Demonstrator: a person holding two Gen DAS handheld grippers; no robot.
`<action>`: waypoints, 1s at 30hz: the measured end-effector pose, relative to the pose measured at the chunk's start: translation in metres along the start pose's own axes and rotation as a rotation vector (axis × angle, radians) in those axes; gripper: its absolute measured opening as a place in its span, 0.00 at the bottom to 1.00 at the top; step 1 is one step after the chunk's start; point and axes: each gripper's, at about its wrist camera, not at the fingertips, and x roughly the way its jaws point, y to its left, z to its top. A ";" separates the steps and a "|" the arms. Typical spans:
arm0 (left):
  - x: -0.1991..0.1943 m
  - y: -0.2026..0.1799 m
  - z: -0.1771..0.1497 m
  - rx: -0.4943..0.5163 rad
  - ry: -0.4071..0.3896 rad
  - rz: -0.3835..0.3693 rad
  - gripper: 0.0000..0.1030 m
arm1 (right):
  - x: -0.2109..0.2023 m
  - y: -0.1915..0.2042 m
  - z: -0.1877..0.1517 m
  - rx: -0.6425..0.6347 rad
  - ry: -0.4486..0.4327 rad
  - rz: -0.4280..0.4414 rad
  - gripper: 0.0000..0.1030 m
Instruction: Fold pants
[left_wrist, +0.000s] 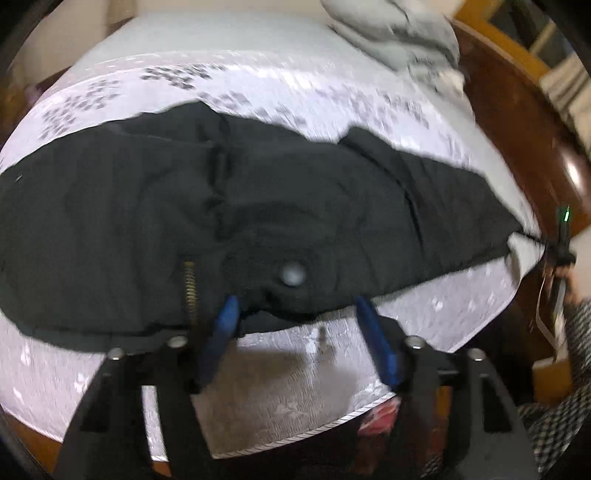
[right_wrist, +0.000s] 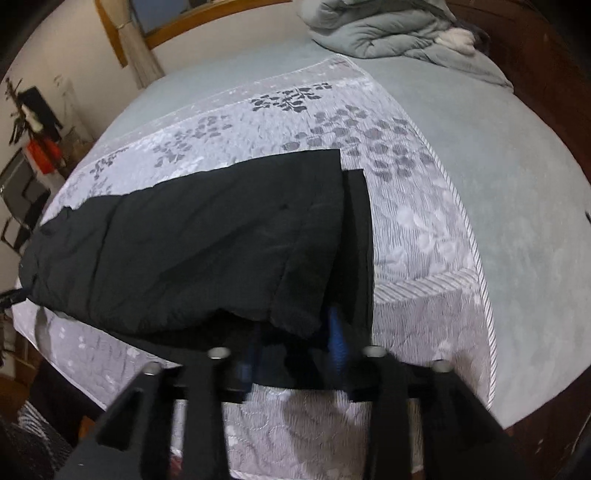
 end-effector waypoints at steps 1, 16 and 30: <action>-0.009 0.006 0.001 -0.019 -0.029 0.003 0.79 | -0.004 0.000 0.000 0.001 -0.005 -0.003 0.42; -0.053 0.154 -0.026 -0.558 -0.236 0.391 0.85 | -0.025 -0.033 0.006 0.323 -0.027 0.065 0.66; -0.034 0.143 -0.022 -0.549 -0.231 0.358 0.87 | 0.021 -0.043 -0.028 0.596 -0.017 0.317 0.52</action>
